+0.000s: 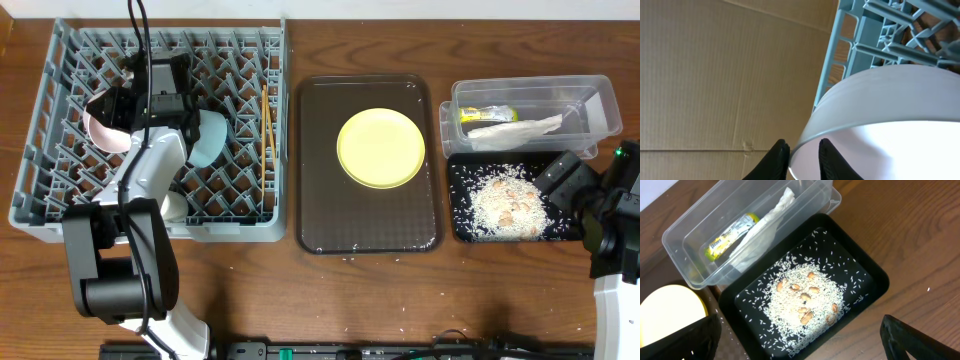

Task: Sort waste into correct bins and load items into the dishwasher

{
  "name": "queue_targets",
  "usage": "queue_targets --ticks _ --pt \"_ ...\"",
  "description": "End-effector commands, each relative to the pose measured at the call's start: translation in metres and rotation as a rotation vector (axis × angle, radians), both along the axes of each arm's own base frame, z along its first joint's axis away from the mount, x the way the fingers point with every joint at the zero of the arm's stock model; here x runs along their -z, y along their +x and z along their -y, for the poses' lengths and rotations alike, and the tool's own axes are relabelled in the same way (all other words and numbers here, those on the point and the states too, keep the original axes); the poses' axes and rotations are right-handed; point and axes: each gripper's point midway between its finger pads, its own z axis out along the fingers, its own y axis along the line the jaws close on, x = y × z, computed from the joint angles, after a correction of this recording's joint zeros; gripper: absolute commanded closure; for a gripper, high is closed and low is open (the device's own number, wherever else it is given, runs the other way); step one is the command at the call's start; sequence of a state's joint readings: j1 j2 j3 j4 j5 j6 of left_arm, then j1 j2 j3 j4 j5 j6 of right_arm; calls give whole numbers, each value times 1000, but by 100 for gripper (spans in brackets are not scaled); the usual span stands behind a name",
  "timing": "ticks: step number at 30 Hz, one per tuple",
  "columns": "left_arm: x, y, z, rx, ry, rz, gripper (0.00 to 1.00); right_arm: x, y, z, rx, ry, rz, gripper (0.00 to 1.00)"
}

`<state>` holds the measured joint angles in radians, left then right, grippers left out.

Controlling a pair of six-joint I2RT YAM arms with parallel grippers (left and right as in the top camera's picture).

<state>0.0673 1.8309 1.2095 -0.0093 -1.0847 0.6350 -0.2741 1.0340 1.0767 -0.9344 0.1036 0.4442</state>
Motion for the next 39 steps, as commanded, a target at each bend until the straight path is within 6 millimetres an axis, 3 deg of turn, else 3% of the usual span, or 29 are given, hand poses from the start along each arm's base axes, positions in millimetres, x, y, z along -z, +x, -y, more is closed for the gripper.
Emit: queue_targets --ticks 1,2,10,16,24,39 --pt "9 4 4 24 -15 -14 88 -1 -1 3 21 0 2 1" --pt "8 3 4 17 -10 -15 92 -1 -1 3 21 0 2 1" --pt "-12 -12 -6 -98 89 26 92 -1 -1 3 21 0 2 1" --pt "-14 -14 -7 -130 111 45 92 -1 -1 3 21 0 2 1" --pt "8 -7 1 -113 119 -8 93 -1 -1 3 21 0 2 1" --pt "8 1 25 -60 126 -19 92 -1 -1 3 21 0 2 1"
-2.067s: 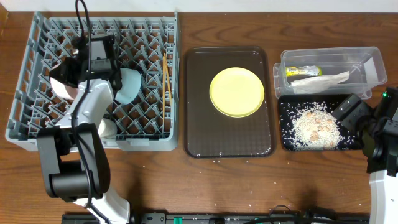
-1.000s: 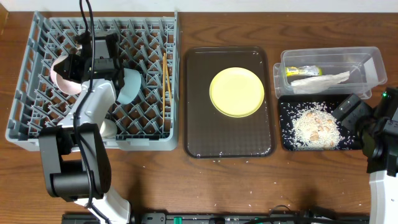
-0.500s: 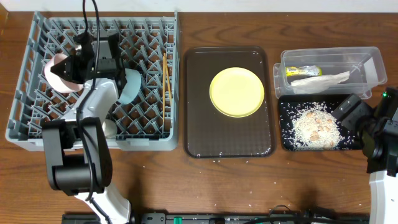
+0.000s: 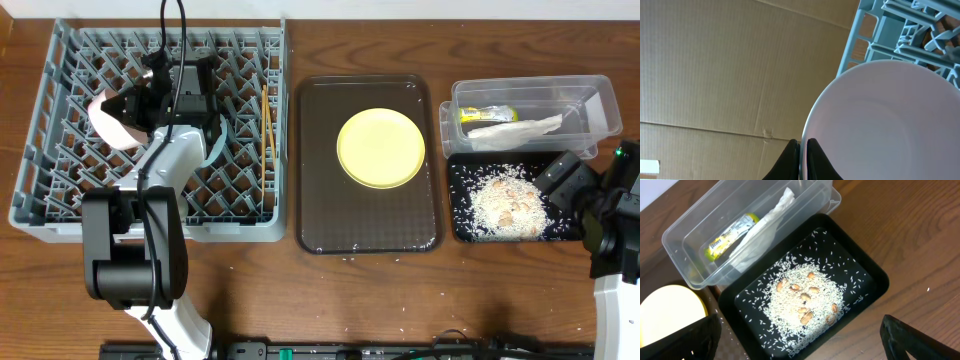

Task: Sort waste into correct bins and load items into the dishwasher

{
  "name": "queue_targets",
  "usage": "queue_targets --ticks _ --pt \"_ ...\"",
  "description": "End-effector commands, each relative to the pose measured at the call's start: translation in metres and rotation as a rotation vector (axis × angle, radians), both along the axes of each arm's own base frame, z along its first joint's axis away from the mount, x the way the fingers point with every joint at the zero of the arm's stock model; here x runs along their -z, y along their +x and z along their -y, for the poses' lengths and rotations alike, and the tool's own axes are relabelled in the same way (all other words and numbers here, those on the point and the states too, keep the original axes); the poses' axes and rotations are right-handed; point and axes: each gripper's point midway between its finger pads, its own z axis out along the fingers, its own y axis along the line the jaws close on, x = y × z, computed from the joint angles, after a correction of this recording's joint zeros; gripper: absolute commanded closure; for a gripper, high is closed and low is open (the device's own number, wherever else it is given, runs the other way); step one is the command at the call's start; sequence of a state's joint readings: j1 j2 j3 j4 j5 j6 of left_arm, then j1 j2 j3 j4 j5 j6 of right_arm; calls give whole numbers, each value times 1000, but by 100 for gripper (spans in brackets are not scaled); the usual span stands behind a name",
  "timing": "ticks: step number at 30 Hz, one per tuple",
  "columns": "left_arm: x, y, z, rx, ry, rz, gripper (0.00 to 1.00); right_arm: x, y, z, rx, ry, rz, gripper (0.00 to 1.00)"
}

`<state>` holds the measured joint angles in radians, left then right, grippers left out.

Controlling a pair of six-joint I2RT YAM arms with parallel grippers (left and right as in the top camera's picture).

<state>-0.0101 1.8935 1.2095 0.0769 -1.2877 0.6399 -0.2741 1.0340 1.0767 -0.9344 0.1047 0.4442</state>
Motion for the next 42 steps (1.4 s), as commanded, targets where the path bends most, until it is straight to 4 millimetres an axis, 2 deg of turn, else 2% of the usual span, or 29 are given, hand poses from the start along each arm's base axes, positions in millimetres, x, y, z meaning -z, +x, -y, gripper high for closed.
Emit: queue_targets --ticks 1,7,17,29,33,38,42 --pt "13 2 4 17 -8 -43 93 -1 -1 3 20 1 2 1" --pt "14 1 5 22 -3 -82 93 -1 -1 3 20 1 2 1" --pt "11 -5 -19 -10 19 -186 93 -1 -1 3 20 1 2 1" --pt "15 1 -15 31 1 -209 92 -1 -1 3 20 1 2 1" --pt "20 9 -9 106 3 -338 93 -1 -1 3 20 1 2 1" --pt "20 10 -9 114 5 -352 92 -1 -1 3 20 1 2 1" --pt "20 14 -7 163 13 -445 93 -1 -1 3 20 1 2 1"
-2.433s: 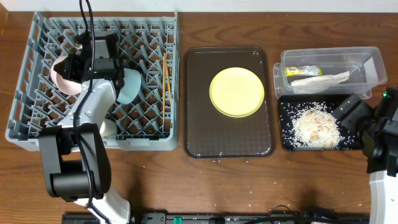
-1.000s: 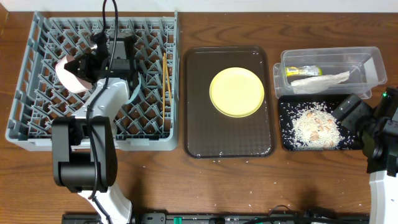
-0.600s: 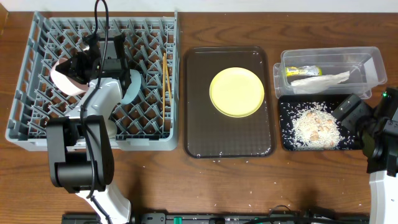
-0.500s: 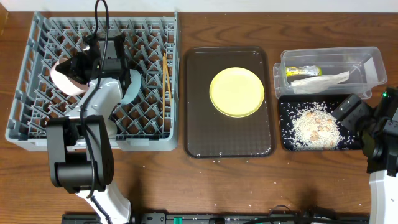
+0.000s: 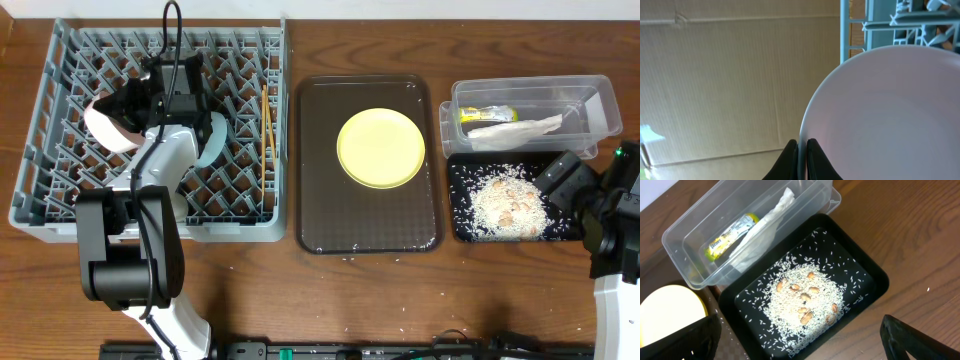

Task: Sort waste into correct bins and load items into the dishwasher

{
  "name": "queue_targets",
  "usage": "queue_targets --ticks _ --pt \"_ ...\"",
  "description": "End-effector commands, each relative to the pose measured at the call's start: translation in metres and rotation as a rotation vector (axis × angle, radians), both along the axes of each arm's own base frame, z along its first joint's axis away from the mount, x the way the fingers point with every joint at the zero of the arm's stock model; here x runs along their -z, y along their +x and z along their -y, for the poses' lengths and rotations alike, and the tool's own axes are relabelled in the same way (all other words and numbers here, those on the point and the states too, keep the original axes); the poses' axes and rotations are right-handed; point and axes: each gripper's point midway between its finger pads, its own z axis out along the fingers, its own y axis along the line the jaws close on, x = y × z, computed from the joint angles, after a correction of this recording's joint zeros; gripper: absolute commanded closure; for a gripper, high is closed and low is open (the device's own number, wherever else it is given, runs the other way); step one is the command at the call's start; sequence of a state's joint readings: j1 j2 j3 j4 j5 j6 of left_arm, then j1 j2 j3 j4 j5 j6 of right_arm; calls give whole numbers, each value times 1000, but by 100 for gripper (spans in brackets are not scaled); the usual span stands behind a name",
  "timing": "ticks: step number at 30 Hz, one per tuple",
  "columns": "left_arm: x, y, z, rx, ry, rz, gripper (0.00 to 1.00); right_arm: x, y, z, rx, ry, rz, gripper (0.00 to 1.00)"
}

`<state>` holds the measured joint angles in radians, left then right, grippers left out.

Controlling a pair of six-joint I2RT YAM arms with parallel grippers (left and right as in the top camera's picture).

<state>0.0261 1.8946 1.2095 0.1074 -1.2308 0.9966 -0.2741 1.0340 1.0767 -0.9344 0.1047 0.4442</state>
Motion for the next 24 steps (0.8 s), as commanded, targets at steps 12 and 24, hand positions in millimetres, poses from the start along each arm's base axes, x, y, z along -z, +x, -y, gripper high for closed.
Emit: queue_targets --ticks 12,24 --pt "21 4 8 83 -93 -52 93 -1 -1 3 20 1 2 1" --pt "31 -7 8 -4 -175 172 92 -1 -1 3 20 1 2 1"
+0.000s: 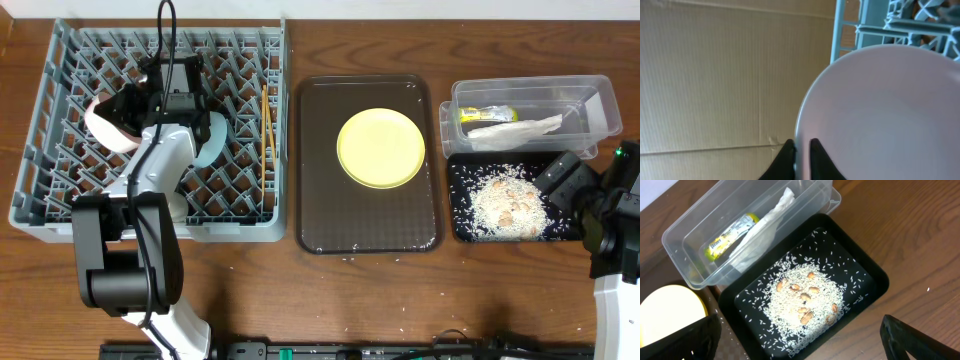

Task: Sort waste into correct bins and load items into the dishwasher

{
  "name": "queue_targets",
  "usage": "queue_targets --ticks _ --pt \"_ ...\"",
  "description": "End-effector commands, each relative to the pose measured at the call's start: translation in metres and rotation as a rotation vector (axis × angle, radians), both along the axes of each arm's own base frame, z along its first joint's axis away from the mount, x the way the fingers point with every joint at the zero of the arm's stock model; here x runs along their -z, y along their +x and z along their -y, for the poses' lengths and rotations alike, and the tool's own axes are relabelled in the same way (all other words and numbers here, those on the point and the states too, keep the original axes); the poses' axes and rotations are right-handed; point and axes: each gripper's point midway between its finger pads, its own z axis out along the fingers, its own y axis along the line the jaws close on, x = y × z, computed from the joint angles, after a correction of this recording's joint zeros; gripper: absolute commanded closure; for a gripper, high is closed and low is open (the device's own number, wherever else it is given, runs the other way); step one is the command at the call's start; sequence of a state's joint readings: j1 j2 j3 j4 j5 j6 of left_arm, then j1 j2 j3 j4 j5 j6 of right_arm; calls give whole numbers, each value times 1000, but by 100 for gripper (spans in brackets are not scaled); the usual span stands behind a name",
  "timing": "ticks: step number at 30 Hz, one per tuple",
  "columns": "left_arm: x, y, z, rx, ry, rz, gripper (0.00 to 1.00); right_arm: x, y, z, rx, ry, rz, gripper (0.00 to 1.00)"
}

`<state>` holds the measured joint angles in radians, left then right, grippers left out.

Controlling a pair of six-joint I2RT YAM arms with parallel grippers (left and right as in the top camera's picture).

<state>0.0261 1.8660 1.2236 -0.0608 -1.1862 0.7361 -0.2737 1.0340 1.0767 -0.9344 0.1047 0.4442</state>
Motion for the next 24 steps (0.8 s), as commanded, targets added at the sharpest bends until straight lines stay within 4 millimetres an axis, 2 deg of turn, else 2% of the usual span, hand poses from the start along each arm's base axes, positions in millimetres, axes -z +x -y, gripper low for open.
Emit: queue_targets --ticks 1,4,7,13,19,24 --pt "29 -1 6 13 -96 50 93 -1 -1 3 21 1 2 1" --pt "29 -1 6 20 -92 26 93 -1 -1 3 21 1 2 1" --pt "30 4 8 78 -74 -101 93 -1 -1 3 21 1 2 1" --pt "12 22 8 168 18 -235 93 -1 -1 3 21 1 2 1" --pt "14 29 11 232 16 -293 93 -1 -1 3 21 1 2 1" --pt "22 34 16 312 21 -413 93 -1 -1 3 21 1 2 1"
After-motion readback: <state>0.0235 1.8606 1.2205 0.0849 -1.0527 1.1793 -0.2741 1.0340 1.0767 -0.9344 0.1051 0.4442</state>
